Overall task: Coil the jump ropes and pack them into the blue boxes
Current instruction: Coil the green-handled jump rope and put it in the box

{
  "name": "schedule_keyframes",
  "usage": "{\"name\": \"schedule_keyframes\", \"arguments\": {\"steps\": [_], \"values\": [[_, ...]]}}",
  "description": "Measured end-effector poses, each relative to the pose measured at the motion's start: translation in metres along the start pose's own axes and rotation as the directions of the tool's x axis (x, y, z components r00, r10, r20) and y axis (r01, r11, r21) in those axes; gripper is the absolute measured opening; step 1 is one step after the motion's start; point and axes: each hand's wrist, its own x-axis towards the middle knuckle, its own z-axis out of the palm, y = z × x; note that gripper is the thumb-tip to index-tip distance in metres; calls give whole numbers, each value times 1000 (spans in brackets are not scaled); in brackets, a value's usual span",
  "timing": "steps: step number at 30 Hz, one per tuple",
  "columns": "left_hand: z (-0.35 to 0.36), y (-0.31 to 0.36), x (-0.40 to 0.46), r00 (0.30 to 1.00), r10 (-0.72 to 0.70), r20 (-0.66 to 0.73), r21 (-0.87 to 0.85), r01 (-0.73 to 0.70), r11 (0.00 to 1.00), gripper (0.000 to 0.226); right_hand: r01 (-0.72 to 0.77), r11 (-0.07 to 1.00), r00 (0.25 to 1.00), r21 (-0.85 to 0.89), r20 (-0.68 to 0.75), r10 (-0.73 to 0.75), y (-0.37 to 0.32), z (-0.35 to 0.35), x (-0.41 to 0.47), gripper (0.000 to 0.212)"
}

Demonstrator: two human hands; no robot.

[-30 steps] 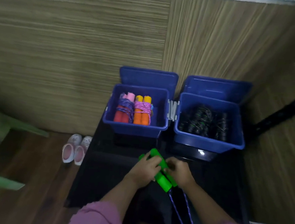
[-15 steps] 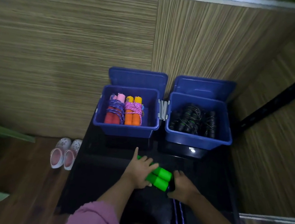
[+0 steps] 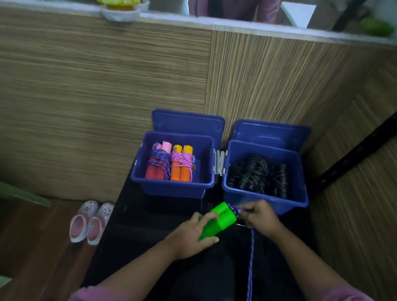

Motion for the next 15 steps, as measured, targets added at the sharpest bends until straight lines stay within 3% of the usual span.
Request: {"name": "schedule_keyframes", "arguments": {"steps": [5,10,15], "values": [[-42,29,4,997,36,-63,-234,-50,971,33,124,992,982,-40,-138,-128,-48,-30,27,13],[-83,43,11,975,64,-214,-262,-120,958,33,175,984,948,-25,-266,-175,-87,-33,44,13],[-115,40,25,878,-98,-469,-519,-184,835,27,211,971,962,-109,-154,-226,-114,2,41,33]]}}
